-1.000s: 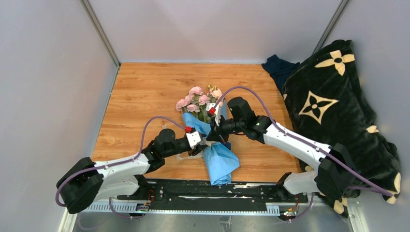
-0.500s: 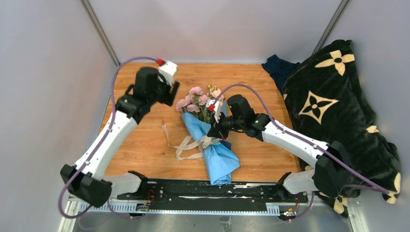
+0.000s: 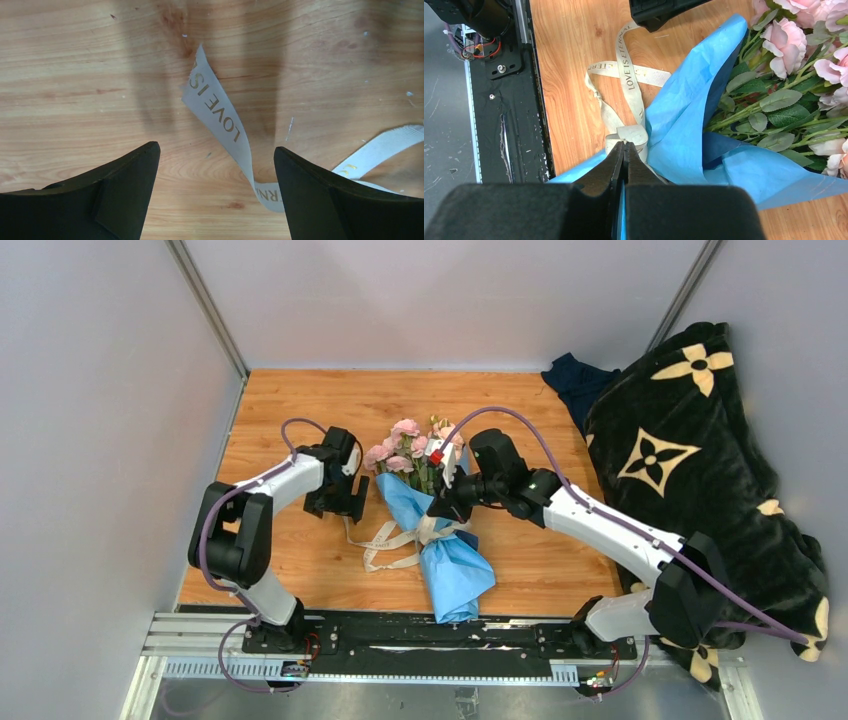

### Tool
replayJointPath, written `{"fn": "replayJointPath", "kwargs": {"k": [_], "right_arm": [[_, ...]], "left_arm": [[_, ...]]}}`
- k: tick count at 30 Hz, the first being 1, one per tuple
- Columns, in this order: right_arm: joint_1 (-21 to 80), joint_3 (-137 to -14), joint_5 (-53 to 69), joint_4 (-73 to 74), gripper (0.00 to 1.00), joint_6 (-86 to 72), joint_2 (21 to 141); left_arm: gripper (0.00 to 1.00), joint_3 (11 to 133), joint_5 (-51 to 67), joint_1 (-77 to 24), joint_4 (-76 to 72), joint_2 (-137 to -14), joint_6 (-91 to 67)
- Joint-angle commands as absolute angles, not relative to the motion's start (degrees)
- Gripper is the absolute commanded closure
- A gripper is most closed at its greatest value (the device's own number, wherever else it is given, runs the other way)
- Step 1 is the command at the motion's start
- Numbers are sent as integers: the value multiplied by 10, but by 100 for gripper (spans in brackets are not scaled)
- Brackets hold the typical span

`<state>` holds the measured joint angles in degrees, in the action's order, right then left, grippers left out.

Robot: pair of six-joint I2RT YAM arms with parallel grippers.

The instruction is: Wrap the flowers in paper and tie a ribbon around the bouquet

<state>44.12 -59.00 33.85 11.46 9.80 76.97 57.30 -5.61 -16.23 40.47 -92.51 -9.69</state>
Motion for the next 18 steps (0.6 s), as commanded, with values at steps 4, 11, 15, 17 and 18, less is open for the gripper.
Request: {"fn": "replayJointPath", "kwargs": {"k": [4,11,15,17,18], "right_arm": [[446,-586,321,109,100,88,749],[445,-594,308,114,100,99,751],[437,-604,297,119,100,91,762],[422,-610,307,118,100,79,772],[416,-614,316,119,100,75,779]], "left_arm": [[16,544,-33,-161,311,-945,-146],[100,563,22,-150,383,-959,-126],[100,649,136,-159,441,-819,-93],[100,672,160,-209,460,-744,-45],[100,692,180,-228,489,-728,-17]]}}
